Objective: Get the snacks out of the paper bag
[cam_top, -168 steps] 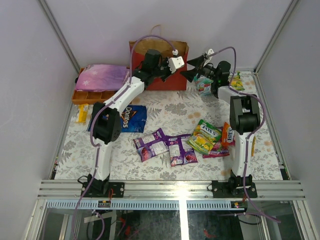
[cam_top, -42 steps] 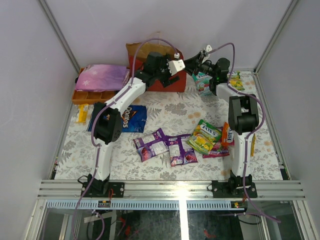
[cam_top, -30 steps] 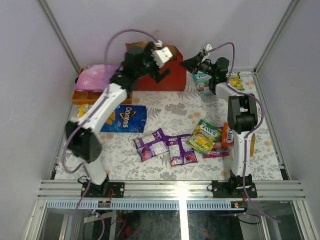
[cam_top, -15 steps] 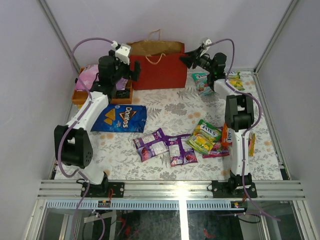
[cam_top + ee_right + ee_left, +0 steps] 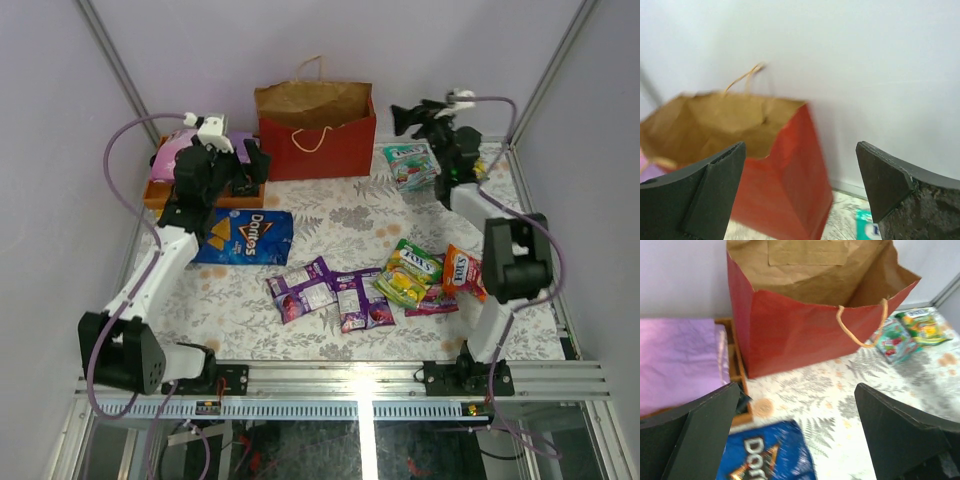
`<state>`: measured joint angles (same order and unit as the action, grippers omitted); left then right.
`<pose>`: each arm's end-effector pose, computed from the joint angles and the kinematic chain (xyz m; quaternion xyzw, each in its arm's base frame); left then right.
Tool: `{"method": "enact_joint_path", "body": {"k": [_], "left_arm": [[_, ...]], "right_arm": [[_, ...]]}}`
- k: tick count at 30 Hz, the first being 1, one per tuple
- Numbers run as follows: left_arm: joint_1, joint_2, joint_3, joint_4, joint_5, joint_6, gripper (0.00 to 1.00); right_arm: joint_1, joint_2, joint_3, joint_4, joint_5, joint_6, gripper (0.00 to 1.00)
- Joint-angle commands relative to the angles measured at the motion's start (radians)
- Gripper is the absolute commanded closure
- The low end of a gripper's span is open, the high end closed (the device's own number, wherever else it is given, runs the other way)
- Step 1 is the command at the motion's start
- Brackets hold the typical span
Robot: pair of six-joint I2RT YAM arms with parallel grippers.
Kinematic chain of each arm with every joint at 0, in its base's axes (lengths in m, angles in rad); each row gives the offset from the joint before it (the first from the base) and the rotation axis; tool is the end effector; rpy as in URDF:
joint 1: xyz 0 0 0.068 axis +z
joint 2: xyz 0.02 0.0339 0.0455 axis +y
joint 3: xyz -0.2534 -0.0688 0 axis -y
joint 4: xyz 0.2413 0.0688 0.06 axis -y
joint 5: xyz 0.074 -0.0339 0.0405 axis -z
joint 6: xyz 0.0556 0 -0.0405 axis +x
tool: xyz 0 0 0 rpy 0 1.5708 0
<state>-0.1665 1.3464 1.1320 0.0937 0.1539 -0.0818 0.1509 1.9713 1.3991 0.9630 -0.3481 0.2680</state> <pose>0.3340 -0.0648 0.3523 0.0825 0.7434 -0.1390 0.6490 0.4627 0.0895 0.3147 -0.1116 0.5554 0.2644 0.7805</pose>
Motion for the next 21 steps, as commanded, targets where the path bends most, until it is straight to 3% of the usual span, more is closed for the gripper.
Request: {"method": "enact_joint_path", "body": {"k": [1, 4, 9, 15, 21], "left_arm": [[0.003, -0.125, -0.151, 0.107, 0.042, -0.346, 0.00], [-0.065, -0.198, -0.262, 0.105, 0.068, -0.450, 0.00], [-0.338, -0.342, -0.440, 0.016, -0.131, -0.428, 0.00], [-0.444, -0.505, -0.718, -0.005, -0.136, -0.533, 0.00], [-0.457, -0.614, -0.822, -0.040, -0.094, -0.584, 0.00]], "right_arm": [[-0.048, -0.289, -0.272, 0.192, 0.457, 0.151, 0.00], [-0.048, -0.514, -0.432, -0.038, 0.582, 0.239, 0.01], [-0.002, -0.829, -0.561, -0.690, 0.650, 0.375, 0.01], [0.058, -1.193, -0.830, -1.052, 0.570, 0.488, 0.01], [0.061, -1.336, -0.944, -1.334, 0.440, 0.541, 0.00]]}}
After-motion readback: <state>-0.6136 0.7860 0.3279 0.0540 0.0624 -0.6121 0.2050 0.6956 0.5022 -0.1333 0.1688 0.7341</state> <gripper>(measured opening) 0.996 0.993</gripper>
